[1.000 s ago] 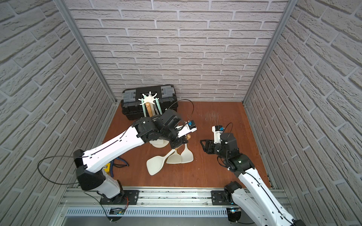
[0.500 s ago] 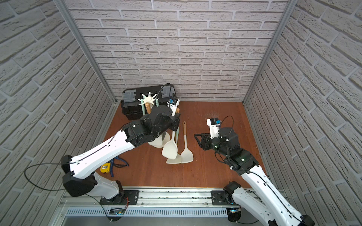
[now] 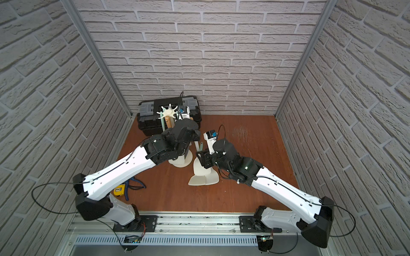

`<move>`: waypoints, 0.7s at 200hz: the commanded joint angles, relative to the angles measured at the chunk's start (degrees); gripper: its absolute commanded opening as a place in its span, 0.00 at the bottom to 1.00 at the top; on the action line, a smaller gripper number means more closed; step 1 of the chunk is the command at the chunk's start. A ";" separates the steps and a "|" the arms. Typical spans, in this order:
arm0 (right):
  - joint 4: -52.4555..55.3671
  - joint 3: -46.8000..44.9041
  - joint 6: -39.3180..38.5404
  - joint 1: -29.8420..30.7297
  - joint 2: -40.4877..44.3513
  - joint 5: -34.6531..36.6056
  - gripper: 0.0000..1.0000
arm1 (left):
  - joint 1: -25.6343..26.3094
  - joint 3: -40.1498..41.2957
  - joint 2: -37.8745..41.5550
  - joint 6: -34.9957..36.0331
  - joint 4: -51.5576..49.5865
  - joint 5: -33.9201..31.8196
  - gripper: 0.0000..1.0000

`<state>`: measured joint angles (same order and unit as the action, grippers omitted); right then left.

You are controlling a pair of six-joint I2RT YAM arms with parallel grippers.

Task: Take the spatula off the kitchen utensil rack
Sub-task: Place the spatula at the center of the board.

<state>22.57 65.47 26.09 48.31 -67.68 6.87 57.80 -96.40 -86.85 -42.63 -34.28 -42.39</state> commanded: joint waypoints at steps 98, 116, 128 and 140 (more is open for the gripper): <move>-1.06 7.74 -8.46 2.31 -9.99 10.05 0.38 | -0.22 4.54 8.54 -7.00 0.44 0.81 0.00; -1.68 8.06 -10.02 2.31 -10.49 10.05 0.30 | -0.15 4.61 8.71 -7.32 0.23 2.27 0.00; -2.23 8.19 -11.15 2.29 -11.01 9.69 0.30 | -0.24 4.73 8.95 -7.64 -0.03 3.14 0.00; -2.47 8.42 -11.81 2.34 -11.54 9.44 0.33 | -0.41 4.68 9.04 -8.00 -0.39 3.92 0.00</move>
<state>22.87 72.75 17.28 50.26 -78.41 15.07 57.78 -92.16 -79.75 -49.23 -35.94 -40.40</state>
